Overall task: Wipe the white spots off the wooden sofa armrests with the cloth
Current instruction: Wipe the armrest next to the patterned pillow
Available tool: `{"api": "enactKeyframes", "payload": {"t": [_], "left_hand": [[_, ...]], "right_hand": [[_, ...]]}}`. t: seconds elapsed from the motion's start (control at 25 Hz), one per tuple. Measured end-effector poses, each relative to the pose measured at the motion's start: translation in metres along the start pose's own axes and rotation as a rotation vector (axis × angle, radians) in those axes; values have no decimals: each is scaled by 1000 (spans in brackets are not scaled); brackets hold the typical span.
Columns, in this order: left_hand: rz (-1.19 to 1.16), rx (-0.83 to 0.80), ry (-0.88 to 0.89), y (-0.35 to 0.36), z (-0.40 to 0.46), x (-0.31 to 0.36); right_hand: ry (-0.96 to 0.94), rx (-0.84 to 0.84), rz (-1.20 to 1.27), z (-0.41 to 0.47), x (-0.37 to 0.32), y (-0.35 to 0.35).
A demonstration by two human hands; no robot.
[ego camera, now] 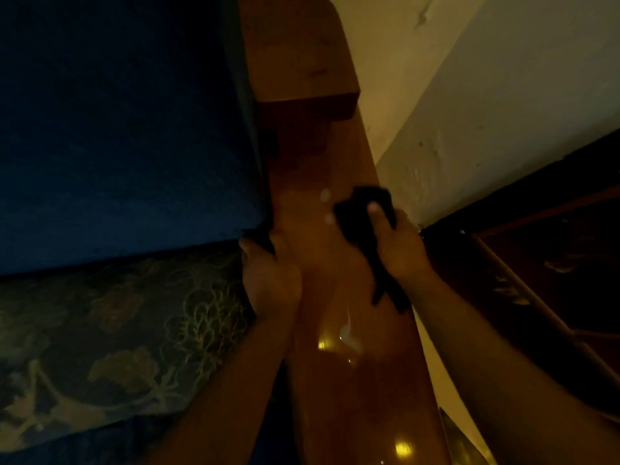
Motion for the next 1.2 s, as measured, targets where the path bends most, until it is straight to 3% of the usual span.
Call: {"api": "enactKeyframes", "payload": {"t": [0.2,0.36,0.44,0.68,0.8,0.92,1.0,1.08,1.2], "left_hand": [[-37,-9,3,0,-2,-1],[-36,-3,-7,-1,-7,1],[-35,-5,-9,-3,-7,3],[39,-14,1,0,-8,6],[16,-17,-15,0,-6,3],[-206,-60,-71,-3,-9,1],[-447,-50,-116,-8,-14,-3],[-570,-24,-165,-15,-15,-6],[-649,-90,-246,-18,-15,-17]], "right_hand": [[-36,68,-150,128,-76,-4],[-354,26,-345,71,-67,5],[-400,-5,-401,53,-59,5],[-81,-16,-197,169,-102,-6],[-132,61,-383,138,-96,4],[-373,21,-651,46,-64,20],[-419,-99,-719,-1,-41,19],[-341,-143,-722,4,-44,19],[-83,80,-777,31,-67,49]]}}
Point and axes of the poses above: each hand's wrist, its own z-axis towards the middle knuckle, its own y-axis out of the palm, x = y × z, the point moved 6 cm from there along z, towards the middle knuckle, and after that the axes turned 8 degrees about -x, right-handed, at the moved point
